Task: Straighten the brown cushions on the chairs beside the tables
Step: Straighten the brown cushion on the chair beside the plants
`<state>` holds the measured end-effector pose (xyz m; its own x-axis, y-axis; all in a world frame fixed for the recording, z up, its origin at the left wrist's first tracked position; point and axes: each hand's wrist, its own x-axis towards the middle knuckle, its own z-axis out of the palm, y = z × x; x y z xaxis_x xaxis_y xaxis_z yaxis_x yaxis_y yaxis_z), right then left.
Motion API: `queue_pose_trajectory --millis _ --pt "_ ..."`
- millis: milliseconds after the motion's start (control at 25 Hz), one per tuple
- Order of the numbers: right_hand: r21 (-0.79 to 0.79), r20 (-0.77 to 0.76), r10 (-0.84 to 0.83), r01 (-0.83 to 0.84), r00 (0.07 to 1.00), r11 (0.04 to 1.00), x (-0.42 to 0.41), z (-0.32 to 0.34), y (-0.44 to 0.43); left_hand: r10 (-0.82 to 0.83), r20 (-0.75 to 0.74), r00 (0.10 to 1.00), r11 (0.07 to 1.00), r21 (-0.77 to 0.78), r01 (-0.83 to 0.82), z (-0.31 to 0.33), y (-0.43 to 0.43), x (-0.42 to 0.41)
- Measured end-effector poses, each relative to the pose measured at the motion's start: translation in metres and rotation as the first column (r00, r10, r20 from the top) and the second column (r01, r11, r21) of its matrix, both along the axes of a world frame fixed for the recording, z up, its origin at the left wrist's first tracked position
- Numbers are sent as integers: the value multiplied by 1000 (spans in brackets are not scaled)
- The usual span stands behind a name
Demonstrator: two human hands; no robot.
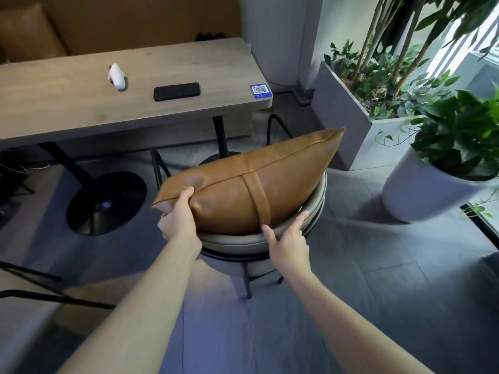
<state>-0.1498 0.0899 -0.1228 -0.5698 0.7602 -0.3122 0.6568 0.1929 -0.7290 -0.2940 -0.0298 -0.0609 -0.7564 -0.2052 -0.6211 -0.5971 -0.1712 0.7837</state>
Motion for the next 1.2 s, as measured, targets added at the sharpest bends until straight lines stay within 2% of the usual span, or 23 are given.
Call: queue_pose_trajectory --millis 280,320,400,480,520,600,680,760,840,880,960,1000,1040,1080,1200 --pt "18 38 -14 13 999 1000 -66 4 -30 -41 -37 998 999 21 42 -1 -17 -76" --pt "27 38 -9 8 999 1000 -70 4 -31 -49 -83 995 998 -35 46 1 -18 -83" --pt "42 46 10 -12 999 999 -70 0 -30 -120 -247 962 942 -334 32 10 -15 -94" --pt "51 57 45 -48 997 998 -61 -1 -24 -277 -414 867 770 -635 -57 27 -11 -99" --pt "41 54 46 -48 997 998 -54 1 -17 -358 -497 790 696 -707 -129 37 -8 -98" --pt "-7 -5 -28 28 1000 1000 -41 4 0 -526 -625 578 654 -731 -196 49 2 -91" --pt "-103 -67 -176 168 982 980 -32 4 24 -660 -648 379 657 -743 -126 53 22 -69" --pt "-240 -40 -245 229 969 943 -32 1 47 -779 -567 268 593 -805 17 53 50 -40" --pt "-422 -3 -242 219 970 880 -34 4 66 -882 -444 158 462 -881 104 47 77 -21" --pt "-521 6 -228 198 974 830 -35 9 76 -932 -348 100 359 -926 121 41 90 -16" --pt "-668 -3 -207 152 978 728 -36 9 93 -997 -73 24 75 -989 124 27 109 -11" --pt "-694 -4 -181 128 983 708 -37 6 99 -997 76 16 -74 -993 93 21 116 -8" --pt "-704 -12 -162 107 987 702 -38 2 104 -982 187 18 -186 -981 52 15 122 -5" --pt "-709 -32 -161 91 986 699 -40 -1 107 -967 253 27 -252 -968 16 10 125 -1" --pt "-729 -70 -209 93 975 678 -47 -11 113 -939 338 55 -341 -938 -65 -4 124 7"
